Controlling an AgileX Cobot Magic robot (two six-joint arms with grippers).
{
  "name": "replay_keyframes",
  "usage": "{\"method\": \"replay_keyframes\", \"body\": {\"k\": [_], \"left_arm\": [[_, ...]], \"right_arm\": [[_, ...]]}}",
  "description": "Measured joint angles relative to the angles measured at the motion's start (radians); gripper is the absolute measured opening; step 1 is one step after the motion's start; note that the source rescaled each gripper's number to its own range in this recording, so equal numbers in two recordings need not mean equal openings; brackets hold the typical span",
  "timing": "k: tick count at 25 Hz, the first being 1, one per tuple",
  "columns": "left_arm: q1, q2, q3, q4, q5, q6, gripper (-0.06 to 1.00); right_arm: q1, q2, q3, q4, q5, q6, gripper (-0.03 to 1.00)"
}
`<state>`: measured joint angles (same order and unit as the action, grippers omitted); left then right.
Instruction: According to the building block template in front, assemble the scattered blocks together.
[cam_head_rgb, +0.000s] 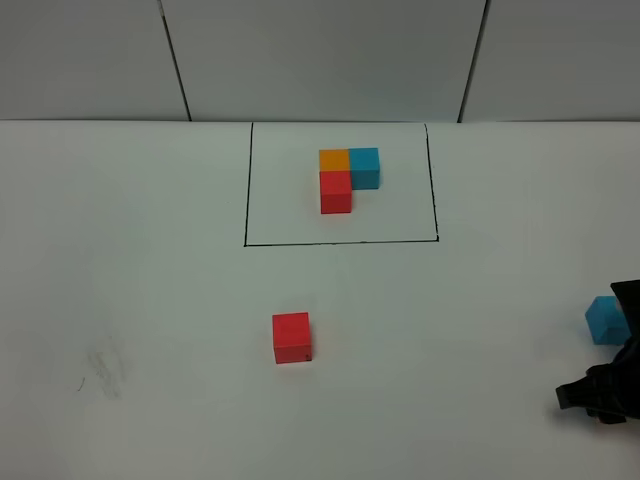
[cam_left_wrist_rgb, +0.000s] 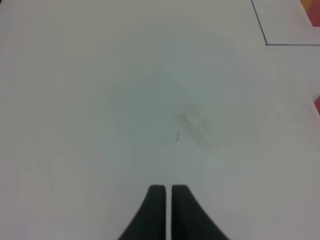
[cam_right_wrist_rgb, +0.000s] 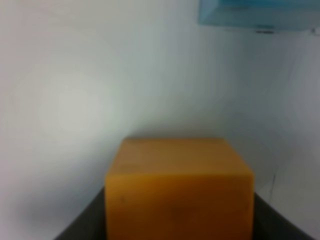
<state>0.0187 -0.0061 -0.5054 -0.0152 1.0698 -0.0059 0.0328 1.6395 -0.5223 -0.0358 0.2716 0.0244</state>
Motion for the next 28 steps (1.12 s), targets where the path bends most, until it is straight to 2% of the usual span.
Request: {"method": "replay_keyframes", "body": {"k": [9,12,15,20,24,28], "left_arm": [[0.0,0.0,0.0,0.0,0.0,0.0,0.0],[0.0,0.0,0.0,0.0,0.0,0.0,0.0],[0.0,0.0,0.0,0.0,0.0,0.0,0.0],[0.0,0.0,0.0,0.0,0.0,0.0,0.0],[0.0,0.0,0.0,0.0,0.0,0.0,0.0],[0.0,0.0,0.0,0.0,0.0,0.0,0.0]], "right_arm": [[0.0,-0.183,-0.002,0.047,0.103,-0.06,0.49],[0.0,-0.282,-0.033,0.055,0.193,-0.067,0.49],[0.0,-0.387,-0.105,0.058,0.342,-0.084,0.49],[0.0,-0.533,-0.226,0.077,0.53,-0.141,0.49],[0.0,-0.603,-0.277,0.107,0.612,-0.201,0.49],[0.0,-0.619,-0.299,0.138,0.657,-0.329,0.49]]}}
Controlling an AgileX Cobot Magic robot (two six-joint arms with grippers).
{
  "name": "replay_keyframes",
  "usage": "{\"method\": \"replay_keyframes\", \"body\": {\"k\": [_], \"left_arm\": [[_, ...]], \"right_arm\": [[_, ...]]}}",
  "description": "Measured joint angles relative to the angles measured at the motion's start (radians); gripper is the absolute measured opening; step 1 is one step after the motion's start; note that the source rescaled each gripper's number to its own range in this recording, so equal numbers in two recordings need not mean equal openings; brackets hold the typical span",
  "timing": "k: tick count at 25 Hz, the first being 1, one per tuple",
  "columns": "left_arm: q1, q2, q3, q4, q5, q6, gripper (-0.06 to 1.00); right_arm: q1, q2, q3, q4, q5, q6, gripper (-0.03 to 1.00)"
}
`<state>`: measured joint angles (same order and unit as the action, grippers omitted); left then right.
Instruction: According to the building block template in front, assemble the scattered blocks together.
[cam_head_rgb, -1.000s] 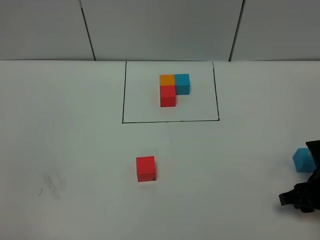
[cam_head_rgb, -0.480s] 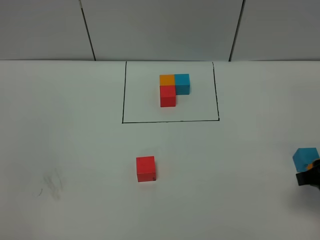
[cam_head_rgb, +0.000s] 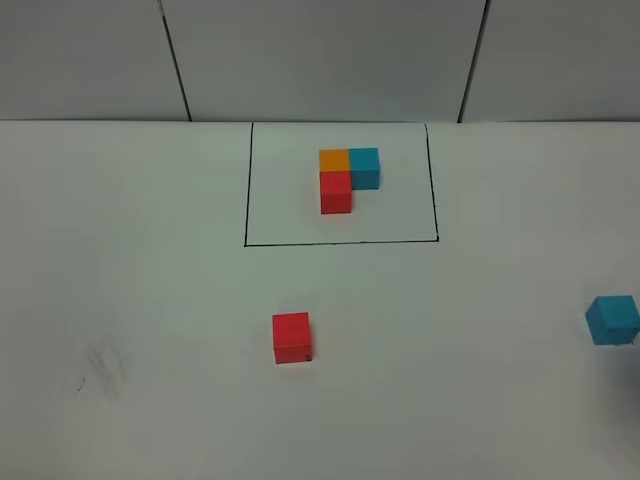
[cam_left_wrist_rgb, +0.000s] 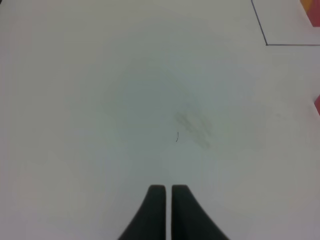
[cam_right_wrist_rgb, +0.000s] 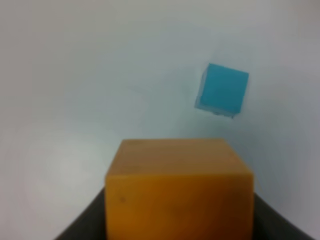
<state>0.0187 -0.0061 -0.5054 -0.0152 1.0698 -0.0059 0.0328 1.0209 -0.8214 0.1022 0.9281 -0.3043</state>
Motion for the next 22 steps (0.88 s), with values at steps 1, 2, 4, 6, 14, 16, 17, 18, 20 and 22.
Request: {"method": "replay_keyframes", "body": {"k": [1,2,4,6,14,16,17,18,20,22], "left_arm": [[0.0,0.0,0.0,0.0,0.0,0.0,0.0],[0.0,0.0,0.0,0.0,0.0,0.0,0.0],[0.0,0.0,0.0,0.0,0.0,0.0,0.0],[0.0,0.0,0.0,0.0,0.0,0.0,0.0],[0.0,0.0,0.0,0.0,0.0,0.0,0.0],[0.0,0.0,0.0,0.0,0.0,0.0,0.0],[0.0,0.0,0.0,0.0,0.0,0.0,0.0],[0.0,0.0,0.0,0.0,0.0,0.0,0.0],[0.0,0.0,0.0,0.0,0.0,0.0,0.0],[0.0,0.0,0.0,0.0,0.0,0.0,0.0]], "right_arm": [[0.0,0.0,-0.001,0.008,0.007,-0.035,0.49],[0.0,0.0,-0.002,0.016,0.014,-0.083,0.49],[0.0,0.0,-0.005,0.035,0.027,-0.185,0.49],[0.0,0.0,-0.006,0.055,0.041,-0.324,0.49],[0.069,0.0,-0.006,0.142,0.112,-0.889,0.49],[0.08,0.0,-0.006,0.165,0.11,-0.918,0.49],[0.08,0.0,-0.006,0.184,0.108,-0.922,0.49],[0.08,-0.001,-0.006,0.2,0.106,-0.923,0.49],[0.08,-0.001,-0.006,0.231,0.092,-0.923,0.49],[0.08,-0.001,-0.006,0.251,0.073,-0.923,0.49]]}}
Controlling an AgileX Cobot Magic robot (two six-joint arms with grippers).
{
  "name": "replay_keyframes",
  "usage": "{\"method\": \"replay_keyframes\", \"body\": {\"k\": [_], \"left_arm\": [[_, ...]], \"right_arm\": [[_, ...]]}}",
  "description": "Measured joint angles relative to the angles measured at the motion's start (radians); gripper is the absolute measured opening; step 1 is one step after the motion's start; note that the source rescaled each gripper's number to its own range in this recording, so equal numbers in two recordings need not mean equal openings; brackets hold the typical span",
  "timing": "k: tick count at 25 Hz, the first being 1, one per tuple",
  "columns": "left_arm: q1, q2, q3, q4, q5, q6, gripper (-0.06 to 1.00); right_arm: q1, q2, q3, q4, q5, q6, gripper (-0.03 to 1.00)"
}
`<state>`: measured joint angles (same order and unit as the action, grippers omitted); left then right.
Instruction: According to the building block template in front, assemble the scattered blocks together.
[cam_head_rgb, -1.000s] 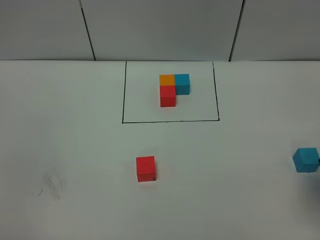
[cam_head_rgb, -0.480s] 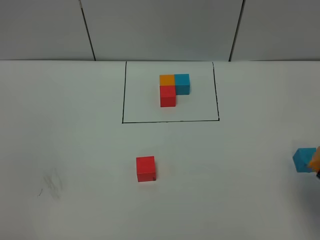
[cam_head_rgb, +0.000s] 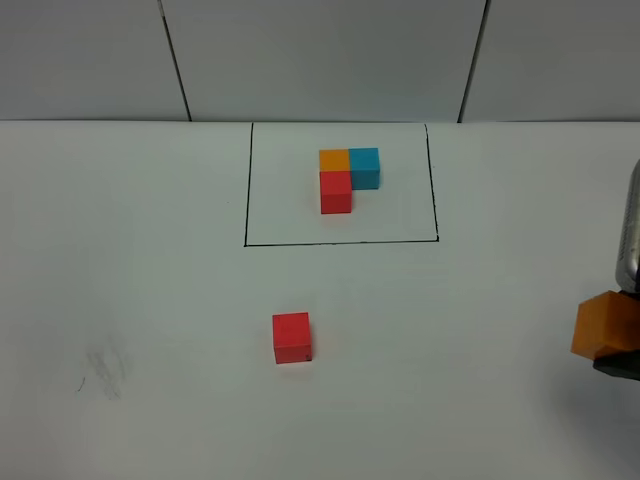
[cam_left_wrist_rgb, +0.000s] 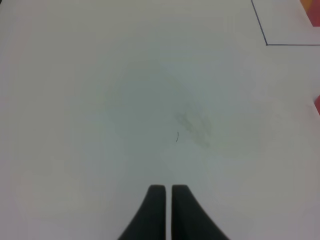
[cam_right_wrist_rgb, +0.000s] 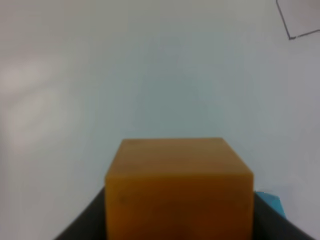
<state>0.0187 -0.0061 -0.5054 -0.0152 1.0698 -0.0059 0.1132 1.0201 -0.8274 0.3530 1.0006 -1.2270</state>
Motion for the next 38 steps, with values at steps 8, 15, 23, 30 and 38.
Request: {"method": "replay_keyframes", "body": {"k": [8,15,23,30,38], "left_arm": [[0.0,0.0,0.0,0.0,0.0,0.0,0.0],[0.0,0.0,0.0,0.0,0.0,0.0,0.0],[0.0,0.0,0.0,0.0,0.0,0.0,0.0],[0.0,0.0,0.0,0.0,0.0,0.0,0.0],[0.0,0.0,0.0,0.0,0.0,0.0,0.0]], "right_arm": [[0.0,0.042,-0.046,0.015,-0.053,0.0,0.49],[0.003,0.21,-0.23,0.015,0.004,-0.001,0.49],[0.09,0.438,-0.476,-0.006,0.044,-0.004,0.49],[0.18,0.67,-0.669,-0.013,0.051,-0.02,0.49],[0.279,0.88,-0.85,-0.013,0.079,-0.033,0.49]]}}
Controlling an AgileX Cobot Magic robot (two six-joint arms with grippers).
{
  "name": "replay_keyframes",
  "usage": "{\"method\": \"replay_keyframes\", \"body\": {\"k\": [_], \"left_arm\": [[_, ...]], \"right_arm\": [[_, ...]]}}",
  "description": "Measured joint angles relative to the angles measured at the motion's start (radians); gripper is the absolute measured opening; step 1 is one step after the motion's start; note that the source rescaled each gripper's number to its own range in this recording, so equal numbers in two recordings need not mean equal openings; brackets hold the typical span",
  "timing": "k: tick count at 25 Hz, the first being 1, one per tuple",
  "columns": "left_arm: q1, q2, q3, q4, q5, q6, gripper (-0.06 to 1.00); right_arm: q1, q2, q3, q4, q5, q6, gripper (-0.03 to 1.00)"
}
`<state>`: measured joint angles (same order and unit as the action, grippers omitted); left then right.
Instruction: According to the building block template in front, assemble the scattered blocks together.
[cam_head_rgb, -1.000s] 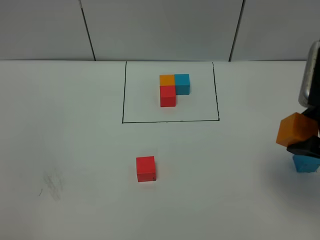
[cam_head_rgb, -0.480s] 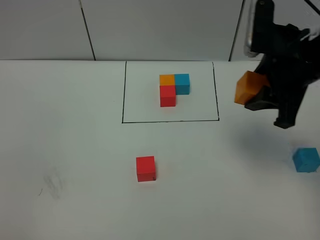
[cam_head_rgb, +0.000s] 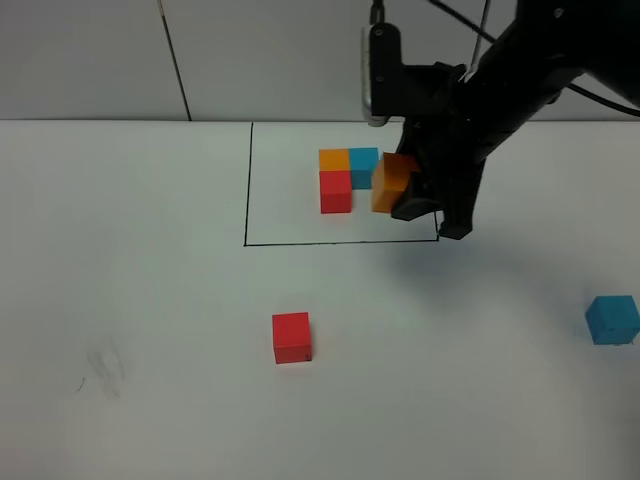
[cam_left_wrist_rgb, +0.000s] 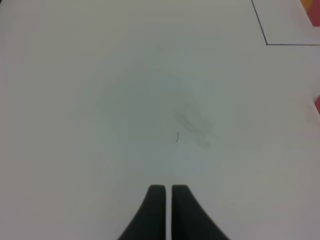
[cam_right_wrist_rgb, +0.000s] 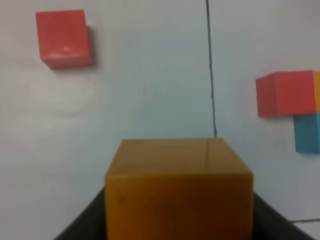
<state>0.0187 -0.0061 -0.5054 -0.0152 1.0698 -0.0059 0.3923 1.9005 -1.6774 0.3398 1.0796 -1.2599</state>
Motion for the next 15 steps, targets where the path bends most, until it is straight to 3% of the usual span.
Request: {"method": "replay_keyframes", "body": {"k": [15], "left_arm": [[0.0,0.0,0.0,0.0,0.0,0.0,0.0]], "right_arm": [[0.12,0.186,-0.047,0.013,-0.059,-0.047,0.49]]}}
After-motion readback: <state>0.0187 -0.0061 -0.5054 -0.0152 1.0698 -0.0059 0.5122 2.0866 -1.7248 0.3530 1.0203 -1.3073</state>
